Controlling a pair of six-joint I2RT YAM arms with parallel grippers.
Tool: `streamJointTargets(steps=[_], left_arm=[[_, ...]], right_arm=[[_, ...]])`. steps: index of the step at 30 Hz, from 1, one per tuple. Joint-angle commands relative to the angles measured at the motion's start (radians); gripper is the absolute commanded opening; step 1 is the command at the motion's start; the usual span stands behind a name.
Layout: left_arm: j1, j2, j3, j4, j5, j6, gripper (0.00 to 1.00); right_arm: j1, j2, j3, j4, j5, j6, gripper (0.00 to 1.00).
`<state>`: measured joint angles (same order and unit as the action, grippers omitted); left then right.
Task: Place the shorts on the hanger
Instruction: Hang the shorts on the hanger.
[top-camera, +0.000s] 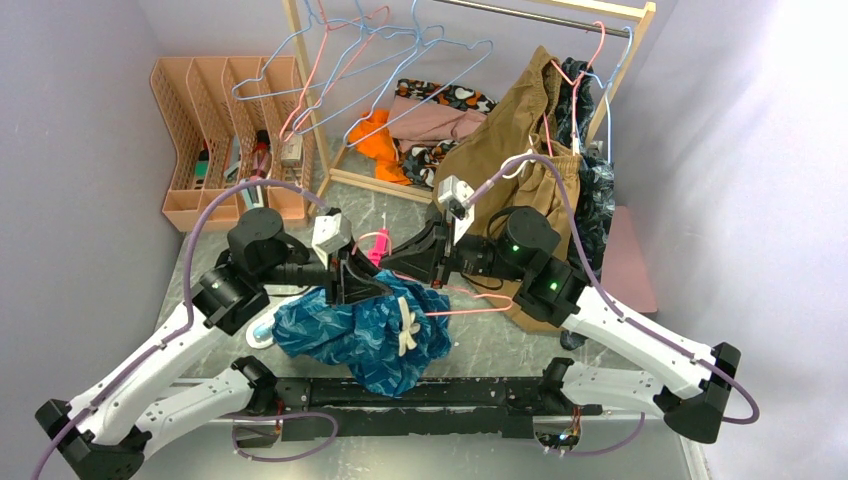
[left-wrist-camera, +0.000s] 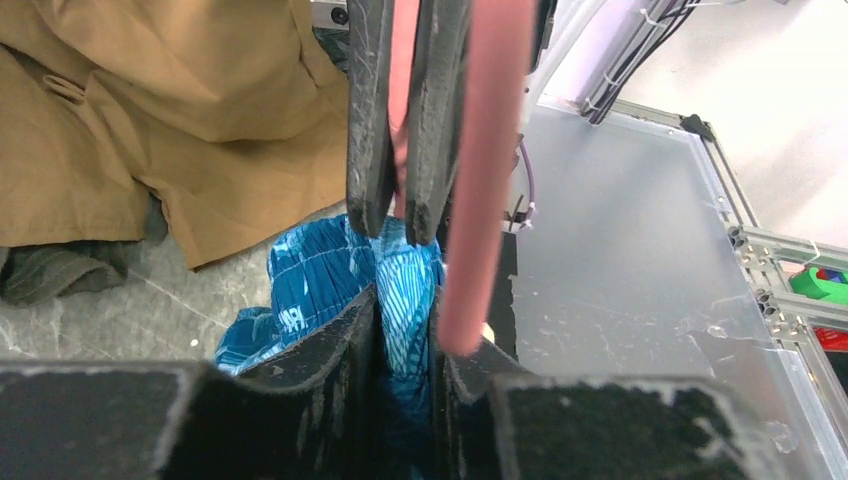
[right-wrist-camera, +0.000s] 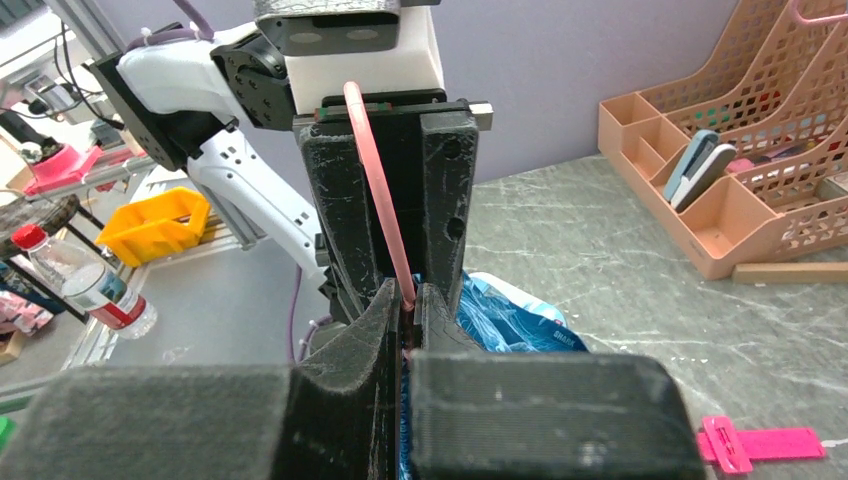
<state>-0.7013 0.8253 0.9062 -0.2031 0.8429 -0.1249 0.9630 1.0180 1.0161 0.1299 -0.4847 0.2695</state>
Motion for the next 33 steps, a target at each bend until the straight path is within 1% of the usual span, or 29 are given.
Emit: streamJointTargets(steps=[1, 2, 4, 7, 8, 10, 11, 12, 13, 18, 22, 23, 24, 26, 28, 31, 33], left_arm=[[-0.001, 0.021, 0.026, 0.066, 0.046, -0.017, 0.31], [-0.001, 0.026, 0.023, 0.069, 0.048, -0.021, 0.35], [0.000, 0.033, 0.018, 0.070, 0.050, -0.024, 0.39], [-0.001, 0.040, 0.011, 0.071, 0.059, -0.025, 0.39], [0.000, 0.043, 0.008, 0.075, 0.063, -0.027, 0.36], [-0.001, 0.047, 0.001, 0.082, 0.074, -0.032, 0.26], [-0.001, 0.047, -0.003, 0.090, 0.078, -0.034, 0.16], [-0.001, 0.047, -0.006, 0.094, 0.078, -0.036, 0.09], [0.000, 0.045, -0.010, 0.101, 0.075, -0.039, 0.07], [-0.001, 0.016, -0.021, 0.107, 0.022, -0.032, 0.07], [0.000, -0.040, -0.032, 0.089, -0.117, -0.004, 0.07], [-0.001, -0.060, -0.038, 0.090, -0.147, 0.001, 0.07], [-0.001, -0.085, -0.044, 0.096, -0.171, 0.006, 0.07], [0.000, -0.124, -0.062, 0.101, -0.226, 0.015, 0.07], [0.000, -0.156, -0.067, 0.092, -0.283, 0.029, 0.07], [0.000, -0.200, -0.067, 0.051, -0.369, 0.053, 0.07], [-0.001, -0.230, -0.073, 0.031, -0.408, 0.068, 0.07]], right_arm=[[0.002, -0.013, -0.004, 0.070, -0.011, 0.021, 0.00], [0.002, -0.015, -0.004, 0.076, -0.011, 0.023, 0.00], [0.002, -0.015, -0.008, 0.086, -0.014, 0.026, 0.00], [0.002, -0.020, -0.008, 0.105, -0.023, 0.029, 0.00], [0.002, -0.020, -0.008, 0.111, -0.025, 0.030, 0.00], [0.002, -0.020, -0.008, 0.117, -0.027, 0.032, 0.00], [0.003, -0.021, -0.007, 0.121, -0.028, 0.033, 0.00], [0.002, -0.019, -0.008, 0.125, -0.029, 0.035, 0.00], [0.002, -0.019, -0.008, 0.127, -0.029, 0.036, 0.00], [0.002, -0.020, -0.007, 0.115, -0.025, 0.034, 0.00], [0.003, -0.022, -0.004, 0.047, 0.017, 0.013, 0.00], [0.003, -0.022, 0.003, 0.030, 0.025, 0.007, 0.08], [0.002, -0.022, 0.011, 0.012, 0.031, 0.002, 0.20], [0.003, -0.022, 0.026, -0.021, 0.044, -0.007, 0.34], [0.002, -0.027, 0.038, -0.055, 0.072, -0.017, 0.40], [0.002, -0.054, 0.076, -0.135, 0.142, -0.063, 0.44], [0.003, -0.081, 0.098, -0.176, 0.187, -0.091, 0.48]])
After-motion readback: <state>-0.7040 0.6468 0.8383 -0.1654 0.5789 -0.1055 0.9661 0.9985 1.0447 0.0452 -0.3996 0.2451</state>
